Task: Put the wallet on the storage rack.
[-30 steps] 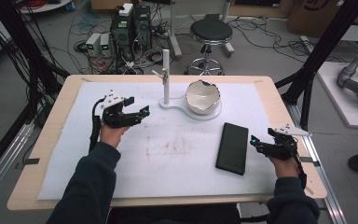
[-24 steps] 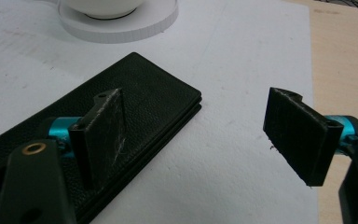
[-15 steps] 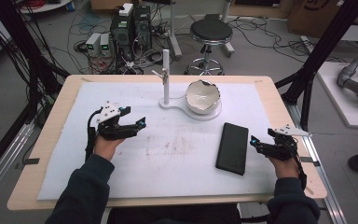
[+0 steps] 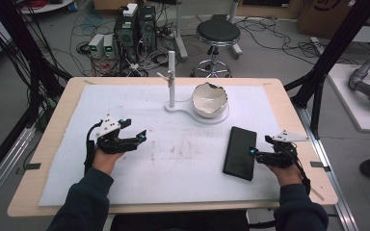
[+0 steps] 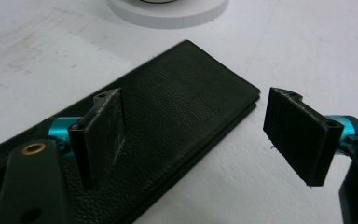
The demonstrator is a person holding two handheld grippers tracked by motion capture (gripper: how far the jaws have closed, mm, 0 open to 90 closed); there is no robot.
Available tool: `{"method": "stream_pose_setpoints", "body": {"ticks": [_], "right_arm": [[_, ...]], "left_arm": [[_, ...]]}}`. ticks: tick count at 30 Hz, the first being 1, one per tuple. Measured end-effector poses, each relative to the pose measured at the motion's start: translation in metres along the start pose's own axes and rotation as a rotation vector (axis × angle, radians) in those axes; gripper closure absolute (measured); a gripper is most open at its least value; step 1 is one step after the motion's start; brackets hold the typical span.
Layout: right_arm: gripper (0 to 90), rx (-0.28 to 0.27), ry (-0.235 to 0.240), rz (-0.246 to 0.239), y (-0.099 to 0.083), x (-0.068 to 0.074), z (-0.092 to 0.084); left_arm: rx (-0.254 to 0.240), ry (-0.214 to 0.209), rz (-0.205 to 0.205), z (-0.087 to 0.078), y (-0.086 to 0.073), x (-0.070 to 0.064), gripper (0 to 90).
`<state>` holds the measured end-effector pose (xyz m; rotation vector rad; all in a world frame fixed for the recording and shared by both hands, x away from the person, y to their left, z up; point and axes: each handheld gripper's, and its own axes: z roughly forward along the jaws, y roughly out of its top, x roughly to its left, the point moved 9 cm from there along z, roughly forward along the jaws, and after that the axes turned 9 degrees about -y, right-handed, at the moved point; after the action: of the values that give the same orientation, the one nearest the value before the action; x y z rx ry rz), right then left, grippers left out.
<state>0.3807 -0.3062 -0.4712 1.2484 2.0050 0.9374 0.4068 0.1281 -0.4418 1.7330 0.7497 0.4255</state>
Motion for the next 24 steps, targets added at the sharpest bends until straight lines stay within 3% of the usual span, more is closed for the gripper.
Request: {"method": "stream_pose_setpoints", "body": {"ticks": [6, 11, 12, 18, 22, 24], "right_arm": [[23.4, 0.003, 0.024, -0.033, 0.001, 0.013, 0.003], [31.7, 0.084, 0.056, -0.1, -0.008, 0.027, 0.015], [33.7, 0.127, 0.071, -0.119, -0.014, 0.03, 0.02], [33.5, 0.128, 0.087, -0.1, -0.014, 0.028, 0.022], [37.9, 0.134, 0.045, -0.122, -0.014, 0.022, 0.021], [42.5, 0.135, -0.013, -0.155, -0.012, 0.016, 0.02]], "left_arm": [[-0.001, 0.004, -0.01, -0.003, -0.004, 0.002, 24.3], [-0.002, 0.01, -0.024, -0.004, -0.005, 0.006, 24.3], [-0.001, 0.01, -0.025, -0.004, -0.005, 0.007, 24.5], [0.007, 0.006, -0.026, -0.002, -0.007, 0.005, 24.8], [0.01, 0.003, -0.028, -0.003, -0.008, 0.005, 25.0], [0.01, 0.003, -0.027, -0.003, -0.008, 0.005, 25.2]]}}
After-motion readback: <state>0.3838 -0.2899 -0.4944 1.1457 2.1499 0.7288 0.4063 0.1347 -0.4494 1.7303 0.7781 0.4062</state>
